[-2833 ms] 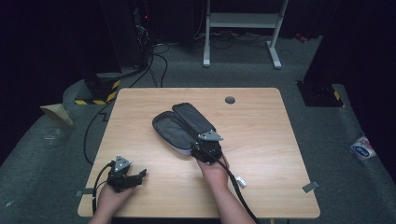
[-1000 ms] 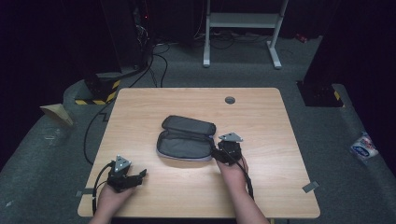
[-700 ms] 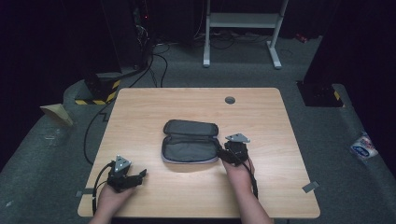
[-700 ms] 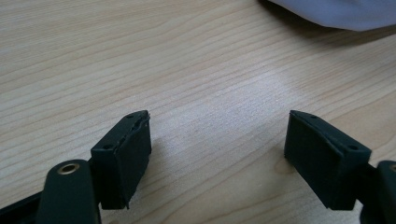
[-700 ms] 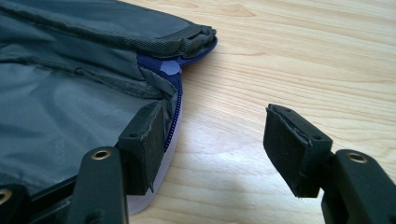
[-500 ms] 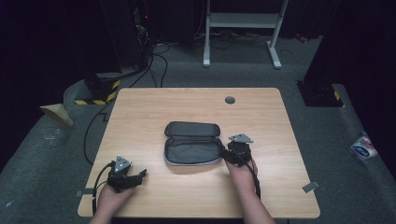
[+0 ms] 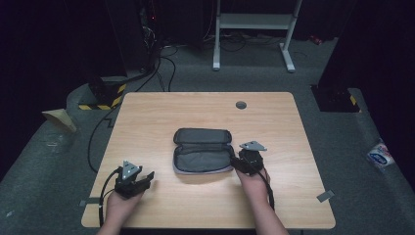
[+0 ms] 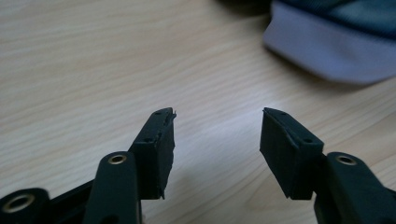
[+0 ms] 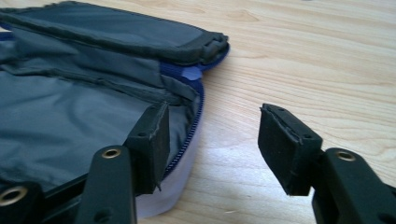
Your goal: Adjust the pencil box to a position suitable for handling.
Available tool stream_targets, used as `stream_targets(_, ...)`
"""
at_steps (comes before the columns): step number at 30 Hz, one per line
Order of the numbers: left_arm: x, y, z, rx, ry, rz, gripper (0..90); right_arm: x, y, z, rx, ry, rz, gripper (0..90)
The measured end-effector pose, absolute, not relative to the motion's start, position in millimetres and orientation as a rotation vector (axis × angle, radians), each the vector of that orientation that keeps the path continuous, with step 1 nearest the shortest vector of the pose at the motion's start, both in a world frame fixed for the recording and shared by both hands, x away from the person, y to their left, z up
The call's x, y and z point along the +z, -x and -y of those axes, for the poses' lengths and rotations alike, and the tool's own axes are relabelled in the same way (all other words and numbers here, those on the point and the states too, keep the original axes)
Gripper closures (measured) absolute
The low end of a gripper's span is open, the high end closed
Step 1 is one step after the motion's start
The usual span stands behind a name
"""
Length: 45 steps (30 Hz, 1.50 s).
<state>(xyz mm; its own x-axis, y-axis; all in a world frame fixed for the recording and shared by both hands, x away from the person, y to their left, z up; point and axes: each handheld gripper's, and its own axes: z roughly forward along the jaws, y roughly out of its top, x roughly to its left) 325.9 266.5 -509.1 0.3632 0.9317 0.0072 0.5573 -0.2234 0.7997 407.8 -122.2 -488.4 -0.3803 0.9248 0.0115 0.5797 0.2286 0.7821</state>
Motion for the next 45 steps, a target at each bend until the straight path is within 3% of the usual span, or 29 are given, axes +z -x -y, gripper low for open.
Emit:
stream_targets(4,-501.9,-331.6,-253.2,0.641,-1.86,-1.276,49.4,-487.0,-405.4,121.4,1.015,-1.36,-2.064,47.3)
stream_targets(10,-497.5,-346.1,-224.6,0.521,-1.721,-1.279,51.9,-491.0,-402.6,121.1,1.028,-1.361,-2.091,57.7)
stream_targets(22,-498.0,-360.2,-203.7,0.422,-1.723,-1.3,56.4,-497.8,-400.3,117.8,1.029,-1.345,-2.13,71.4)
stream_targets(26,-488.4,-355.6,-206.4,0.416,-1.659,-1.28,56.0,-498.1,-398.3,121.9,1.031,-1.336,-2.129,72.5)
stream_targets(31,-495.9,-359.5,-192.0,0.444,-1.748,-1.268,54.5,-498.9,-398.1,123.3,1.032,-1.335,-2.131,72.9)
stream_targets(39,-507.7,-371.6,-180.1,0.46,-1.802,-1.279,65.9,-499.7,-399.2,125.2,1.023,-1.325,-2.138,74.4)
stream_targets(45,-508.4,-380.4,-173.0,0.463,-1.817,-1.273,66.8,-499.9,-403.1,130.6,1.015,-1.342,-2.123,74.4)
